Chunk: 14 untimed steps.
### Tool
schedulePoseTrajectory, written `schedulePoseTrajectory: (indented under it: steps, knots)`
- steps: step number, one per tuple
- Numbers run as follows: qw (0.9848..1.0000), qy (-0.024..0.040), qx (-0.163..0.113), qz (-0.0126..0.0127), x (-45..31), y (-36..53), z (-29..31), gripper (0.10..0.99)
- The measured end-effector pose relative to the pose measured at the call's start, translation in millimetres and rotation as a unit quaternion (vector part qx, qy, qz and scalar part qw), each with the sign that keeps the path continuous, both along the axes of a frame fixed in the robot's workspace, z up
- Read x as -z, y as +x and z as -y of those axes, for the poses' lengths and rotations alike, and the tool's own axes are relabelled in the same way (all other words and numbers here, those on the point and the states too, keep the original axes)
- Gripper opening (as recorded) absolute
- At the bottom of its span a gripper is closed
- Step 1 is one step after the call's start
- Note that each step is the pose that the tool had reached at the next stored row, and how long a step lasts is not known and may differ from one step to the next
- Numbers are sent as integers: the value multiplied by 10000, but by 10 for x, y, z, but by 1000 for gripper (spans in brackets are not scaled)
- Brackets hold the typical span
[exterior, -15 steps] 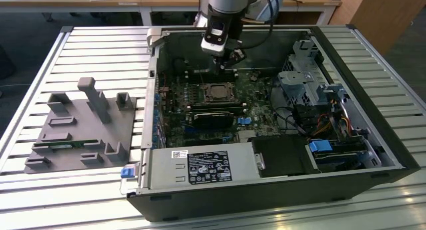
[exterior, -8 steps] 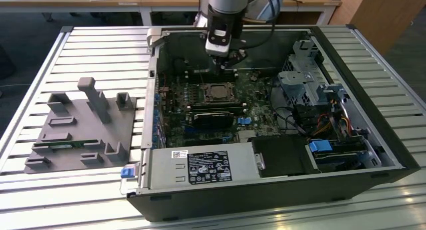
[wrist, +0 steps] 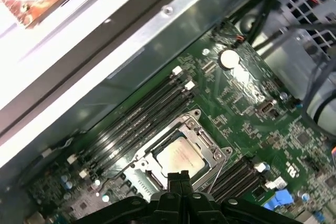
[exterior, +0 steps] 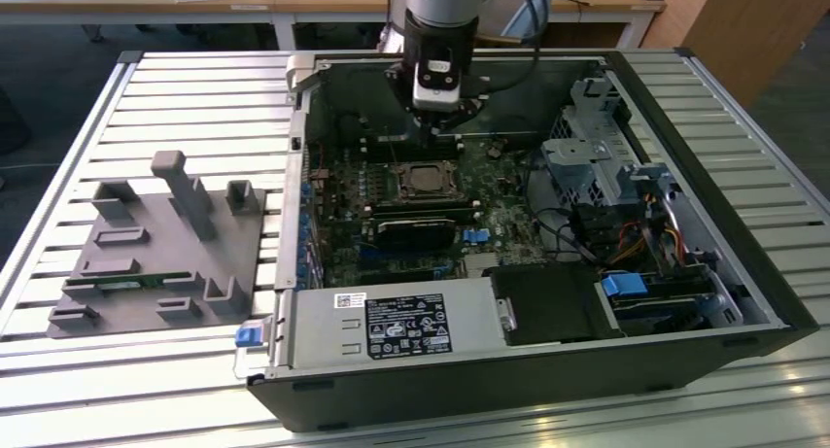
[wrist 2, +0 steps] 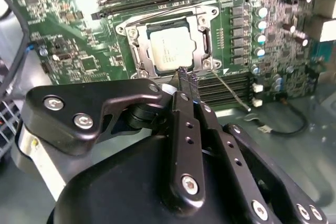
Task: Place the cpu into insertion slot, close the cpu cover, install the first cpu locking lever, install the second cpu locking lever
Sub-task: 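Install the first cpu locking lever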
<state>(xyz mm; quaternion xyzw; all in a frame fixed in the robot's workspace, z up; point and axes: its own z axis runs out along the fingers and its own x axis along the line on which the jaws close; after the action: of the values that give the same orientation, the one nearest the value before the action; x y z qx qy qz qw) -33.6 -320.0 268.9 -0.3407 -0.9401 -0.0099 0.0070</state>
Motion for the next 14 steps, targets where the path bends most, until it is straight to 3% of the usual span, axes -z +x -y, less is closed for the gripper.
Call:
schedulePoseTrajectory:
  steps: [5,10,14]
  knots:
    - [9990,2,-457,0,4,0,0,106]
    - [9960,2,-893,6,6,0,0,106]
    - [9939,-2,-1102,72,9,0,0,106]
